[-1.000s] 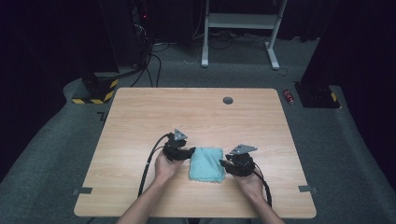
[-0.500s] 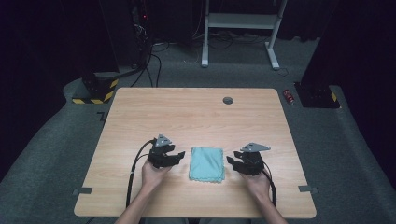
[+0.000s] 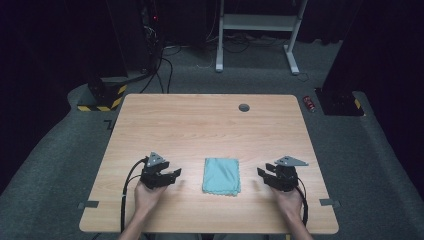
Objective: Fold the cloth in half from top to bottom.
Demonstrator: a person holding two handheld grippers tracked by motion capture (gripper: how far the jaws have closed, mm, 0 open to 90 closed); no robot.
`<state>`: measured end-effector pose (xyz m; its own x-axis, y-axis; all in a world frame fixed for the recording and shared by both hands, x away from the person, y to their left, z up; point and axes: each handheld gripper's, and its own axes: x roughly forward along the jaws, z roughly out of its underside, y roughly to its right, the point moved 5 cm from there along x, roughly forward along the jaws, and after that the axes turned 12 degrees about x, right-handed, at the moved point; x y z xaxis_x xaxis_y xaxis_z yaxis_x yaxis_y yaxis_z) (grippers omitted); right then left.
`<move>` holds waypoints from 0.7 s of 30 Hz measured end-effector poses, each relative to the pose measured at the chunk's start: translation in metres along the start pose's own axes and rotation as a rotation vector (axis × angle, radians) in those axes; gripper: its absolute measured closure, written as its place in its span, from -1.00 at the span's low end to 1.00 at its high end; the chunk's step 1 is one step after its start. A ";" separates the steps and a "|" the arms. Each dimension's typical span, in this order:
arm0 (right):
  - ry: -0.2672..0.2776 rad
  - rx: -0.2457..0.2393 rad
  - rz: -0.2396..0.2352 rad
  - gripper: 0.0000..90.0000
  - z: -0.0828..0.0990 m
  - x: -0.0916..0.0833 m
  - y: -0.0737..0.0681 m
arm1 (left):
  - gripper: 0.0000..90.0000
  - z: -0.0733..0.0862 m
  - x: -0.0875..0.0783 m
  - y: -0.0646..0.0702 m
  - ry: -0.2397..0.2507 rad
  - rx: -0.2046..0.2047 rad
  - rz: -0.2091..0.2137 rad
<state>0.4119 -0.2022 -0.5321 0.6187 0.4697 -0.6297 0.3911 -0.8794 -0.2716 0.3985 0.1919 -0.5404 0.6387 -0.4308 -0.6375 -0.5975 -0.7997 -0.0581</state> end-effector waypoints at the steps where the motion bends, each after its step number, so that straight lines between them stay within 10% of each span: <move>1: -0.002 -0.003 0.009 0.23 0.001 -0.001 0.003 | -0.13 0.003 -0.002 -0.002 -0.003 -0.001 -0.009; 21: 0.003 0.065 0.136 0.15 0.024 -0.018 0.044 | -0.16 0.031 -0.008 -0.022 -0.031 -0.028 -0.145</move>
<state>0.4017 -0.2515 -0.5500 0.6651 0.3459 -0.6619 0.2586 -0.9381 -0.2304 0.3917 0.2262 -0.5577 0.7021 -0.2970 -0.6472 -0.4861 -0.8641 -0.1307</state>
